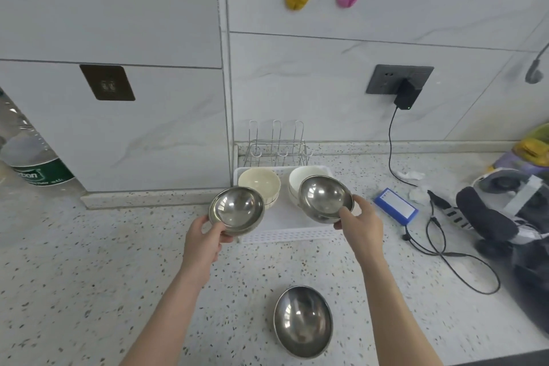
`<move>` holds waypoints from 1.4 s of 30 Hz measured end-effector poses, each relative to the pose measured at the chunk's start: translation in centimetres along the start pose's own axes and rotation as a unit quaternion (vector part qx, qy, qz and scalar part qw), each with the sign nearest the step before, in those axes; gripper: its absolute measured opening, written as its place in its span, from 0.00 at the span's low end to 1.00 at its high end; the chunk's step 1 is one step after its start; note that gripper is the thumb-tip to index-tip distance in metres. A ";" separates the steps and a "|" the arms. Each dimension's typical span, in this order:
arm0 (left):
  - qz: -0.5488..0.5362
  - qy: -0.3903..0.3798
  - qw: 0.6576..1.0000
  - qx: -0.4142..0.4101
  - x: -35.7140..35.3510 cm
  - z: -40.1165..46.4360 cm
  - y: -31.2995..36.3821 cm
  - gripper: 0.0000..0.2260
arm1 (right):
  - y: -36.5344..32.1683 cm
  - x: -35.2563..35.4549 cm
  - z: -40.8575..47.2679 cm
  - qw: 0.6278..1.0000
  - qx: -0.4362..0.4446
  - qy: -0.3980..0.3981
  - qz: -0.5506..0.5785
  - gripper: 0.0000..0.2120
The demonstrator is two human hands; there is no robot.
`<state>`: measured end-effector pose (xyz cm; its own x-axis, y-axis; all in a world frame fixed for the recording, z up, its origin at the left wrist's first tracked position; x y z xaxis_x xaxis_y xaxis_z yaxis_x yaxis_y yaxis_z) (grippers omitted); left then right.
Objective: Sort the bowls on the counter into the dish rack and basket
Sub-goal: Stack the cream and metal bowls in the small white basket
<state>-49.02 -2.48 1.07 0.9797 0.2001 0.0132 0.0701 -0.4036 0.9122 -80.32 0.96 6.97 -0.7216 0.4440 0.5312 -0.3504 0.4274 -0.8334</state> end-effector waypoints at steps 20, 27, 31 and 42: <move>0.078 -0.028 0.996 0.022 -4.7 1.3 0.8 0.02 | -4.2 -1.8 9.1 0.884 -0.024 -0.261 -0.387 0.12; 0.067 -0.039 0.996 0.035 -4.9 1.4 0.3 0.04 | -4.6 -3.9 9.3 0.866 -0.080 -0.326 -0.371 0.16; 0.062 -0.040 0.997 0.035 -4.5 1.4 0.2 0.04 | -4.5 -4.6 9.4 0.850 -0.103 -0.345 -0.385 0.17; 0.062 -0.034 0.997 0.036 -3.9 1.6 -0.2 0.06 | -2.2 -6.7 11.5 0.826 -0.170 -0.347 -0.410 0.12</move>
<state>-52.57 -4.56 0.16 0.9919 0.0847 0.0942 -0.0416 -0.4845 0.8738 -81.53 -11.99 3.48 -0.5339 -0.6125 0.5829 -0.7888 0.6091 -0.0824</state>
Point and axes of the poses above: each hand's wrist, its own z-axis towards the middle knuckle, its own x-axis out of the back of the hand, y = z × x, the point moved 5 cm from there along z, towards the middle knuckle, and after that the axes turned 1 degree about -z, right-handed, at the moved point
